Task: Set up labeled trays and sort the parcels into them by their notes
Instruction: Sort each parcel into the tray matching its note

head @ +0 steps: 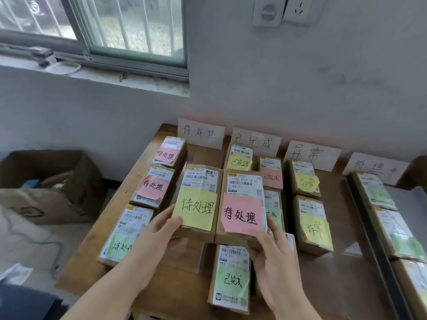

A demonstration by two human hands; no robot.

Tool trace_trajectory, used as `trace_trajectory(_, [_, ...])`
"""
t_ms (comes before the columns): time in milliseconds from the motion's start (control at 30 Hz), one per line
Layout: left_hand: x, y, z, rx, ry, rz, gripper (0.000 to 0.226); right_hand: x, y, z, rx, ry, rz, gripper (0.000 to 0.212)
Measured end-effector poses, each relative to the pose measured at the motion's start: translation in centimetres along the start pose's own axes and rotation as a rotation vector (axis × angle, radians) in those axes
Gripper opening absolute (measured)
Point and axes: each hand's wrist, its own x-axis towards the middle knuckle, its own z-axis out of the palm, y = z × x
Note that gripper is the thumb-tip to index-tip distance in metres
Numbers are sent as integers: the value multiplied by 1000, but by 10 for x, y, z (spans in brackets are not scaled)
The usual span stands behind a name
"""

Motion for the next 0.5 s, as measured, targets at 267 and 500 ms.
trace_trajectory(267, [10, 0, -21, -64, 100, 6, 23, 17, 21, 10, -90, -29, 58, 36])
trace_trajectory(500, [37, 18, -68, -73, 162, 40, 24, 39, 80, 44, -262, 104, 157, 27])
